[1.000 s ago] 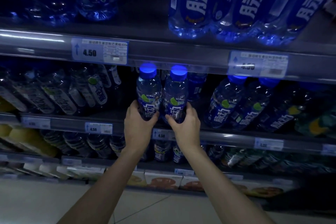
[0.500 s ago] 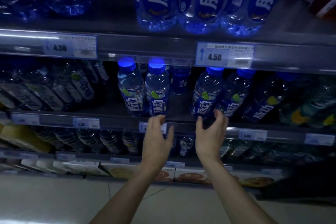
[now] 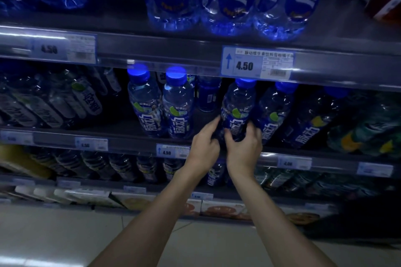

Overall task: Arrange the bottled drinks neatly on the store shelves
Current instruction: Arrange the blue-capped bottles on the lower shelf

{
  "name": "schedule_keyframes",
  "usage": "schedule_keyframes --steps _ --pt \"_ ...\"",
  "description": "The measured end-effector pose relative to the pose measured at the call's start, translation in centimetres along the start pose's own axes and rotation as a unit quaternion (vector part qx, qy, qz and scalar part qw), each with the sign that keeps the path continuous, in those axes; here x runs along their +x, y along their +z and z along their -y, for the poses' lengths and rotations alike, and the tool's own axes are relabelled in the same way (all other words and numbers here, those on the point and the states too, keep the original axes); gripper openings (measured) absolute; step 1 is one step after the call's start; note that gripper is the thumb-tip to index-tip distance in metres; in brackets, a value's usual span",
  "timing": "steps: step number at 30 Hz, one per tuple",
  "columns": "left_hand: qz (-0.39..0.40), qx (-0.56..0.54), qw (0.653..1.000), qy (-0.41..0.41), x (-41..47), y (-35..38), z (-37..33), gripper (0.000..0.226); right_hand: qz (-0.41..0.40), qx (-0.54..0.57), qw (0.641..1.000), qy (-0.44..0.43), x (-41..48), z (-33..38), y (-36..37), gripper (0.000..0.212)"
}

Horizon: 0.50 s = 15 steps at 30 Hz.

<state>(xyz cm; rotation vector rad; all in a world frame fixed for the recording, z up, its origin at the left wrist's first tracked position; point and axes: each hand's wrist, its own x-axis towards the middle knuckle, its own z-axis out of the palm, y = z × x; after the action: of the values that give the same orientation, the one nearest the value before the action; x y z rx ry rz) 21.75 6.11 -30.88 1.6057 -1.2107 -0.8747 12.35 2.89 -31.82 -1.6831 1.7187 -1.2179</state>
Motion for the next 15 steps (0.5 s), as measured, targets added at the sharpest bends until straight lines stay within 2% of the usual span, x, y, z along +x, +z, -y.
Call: schedule_keyframes --steps 7,15 --pt "0.016 -0.035 0.999 -0.02 -1.3 -1.6 0.9 0.061 0.029 0.021 0.999 -0.005 -0.6 0.3 -0.3 0.048" --pt "-0.036 0.073 0.997 -0.004 -4.5 -5.8 3.0 0.045 0.049 0.011 0.999 0.01 -1.6 1.4 0.7 0.052"
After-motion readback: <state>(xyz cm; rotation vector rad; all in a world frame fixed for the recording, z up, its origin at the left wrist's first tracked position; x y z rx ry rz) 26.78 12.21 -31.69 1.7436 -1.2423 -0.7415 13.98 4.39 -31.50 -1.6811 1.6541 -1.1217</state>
